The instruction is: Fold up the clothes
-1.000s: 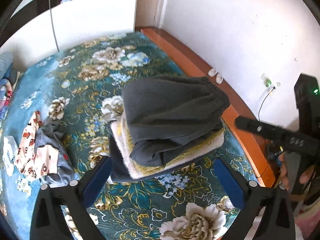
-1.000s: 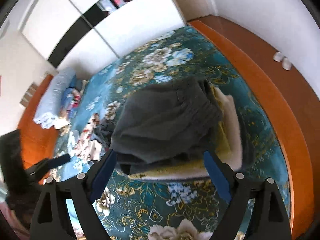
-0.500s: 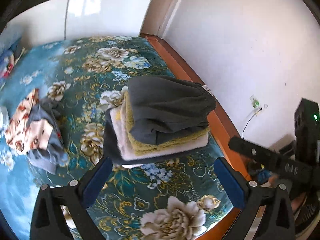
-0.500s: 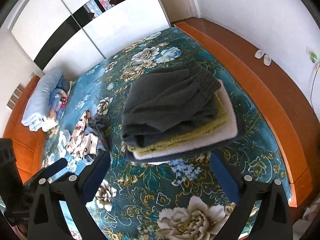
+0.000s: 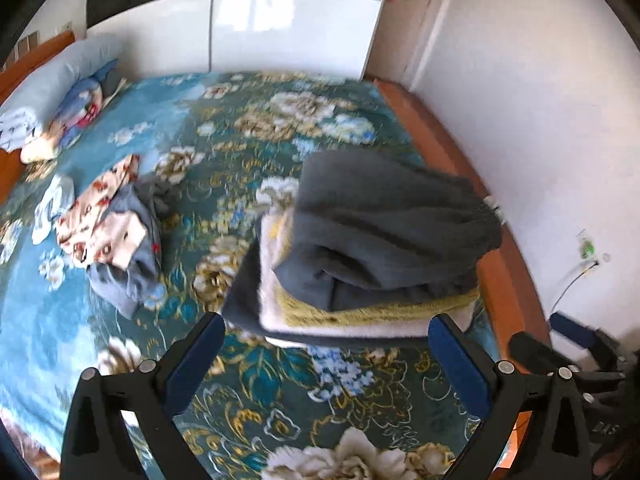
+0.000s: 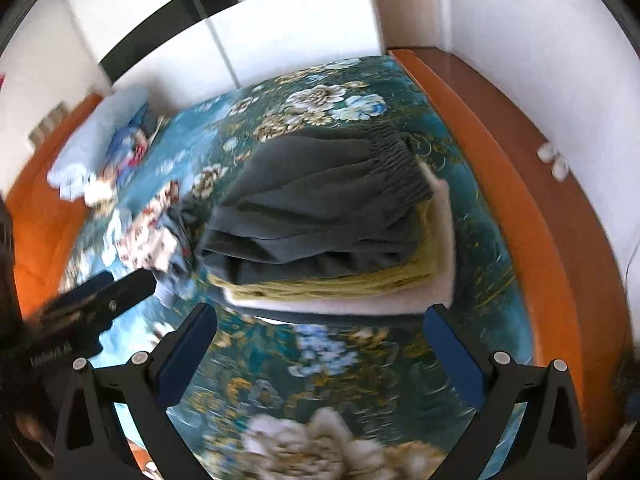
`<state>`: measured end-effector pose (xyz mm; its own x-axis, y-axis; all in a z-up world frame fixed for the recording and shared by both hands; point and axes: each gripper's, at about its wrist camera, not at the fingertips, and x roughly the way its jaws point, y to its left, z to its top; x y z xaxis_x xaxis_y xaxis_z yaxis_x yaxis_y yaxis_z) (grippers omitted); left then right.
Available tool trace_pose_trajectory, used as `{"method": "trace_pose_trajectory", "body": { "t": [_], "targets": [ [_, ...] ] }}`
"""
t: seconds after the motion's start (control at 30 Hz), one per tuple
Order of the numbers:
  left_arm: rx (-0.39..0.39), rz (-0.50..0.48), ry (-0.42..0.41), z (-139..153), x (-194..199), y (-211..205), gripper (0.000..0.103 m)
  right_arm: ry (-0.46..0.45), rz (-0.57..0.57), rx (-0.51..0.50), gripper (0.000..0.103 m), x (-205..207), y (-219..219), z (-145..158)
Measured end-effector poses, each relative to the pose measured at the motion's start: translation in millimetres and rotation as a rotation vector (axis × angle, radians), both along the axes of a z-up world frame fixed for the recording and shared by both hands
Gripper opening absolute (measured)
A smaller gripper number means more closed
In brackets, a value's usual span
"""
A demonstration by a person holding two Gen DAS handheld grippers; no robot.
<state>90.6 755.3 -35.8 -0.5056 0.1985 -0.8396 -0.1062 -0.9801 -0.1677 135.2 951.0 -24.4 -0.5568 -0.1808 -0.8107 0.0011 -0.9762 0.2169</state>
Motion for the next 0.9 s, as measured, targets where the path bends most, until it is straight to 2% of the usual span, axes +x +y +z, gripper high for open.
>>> {"method": "trace_pose_trajectory", "body": {
  "t": [0.17,0.33,0.4,0.53,0.9],
  "targets": [
    [-0.071,0.051,-0.116,-26,3,33,0.103,-0.001,0.088,0.016,0.103,-11,31,-16],
    [-0.167,0.108,-0.166,-38,4,43,0.103,-0.015,0.139,-0.033,0.103,-23,46,-35],
    [-0.179,0.153,-0.184,-40,-1,43,0.103,-0.028,0.156,-0.048,0.103,-27,49,-41],
    [-0.185,0.206,-0.170,-35,-3,44,0.103,-0.042,0.190,-0.059,0.103,-35,51,-50],
    [-0.278,0.137,-0.145,-35,-5,70,0.103,-0.063,0.262,-0.065,0.103,-41,45,-62]
  ]
}}
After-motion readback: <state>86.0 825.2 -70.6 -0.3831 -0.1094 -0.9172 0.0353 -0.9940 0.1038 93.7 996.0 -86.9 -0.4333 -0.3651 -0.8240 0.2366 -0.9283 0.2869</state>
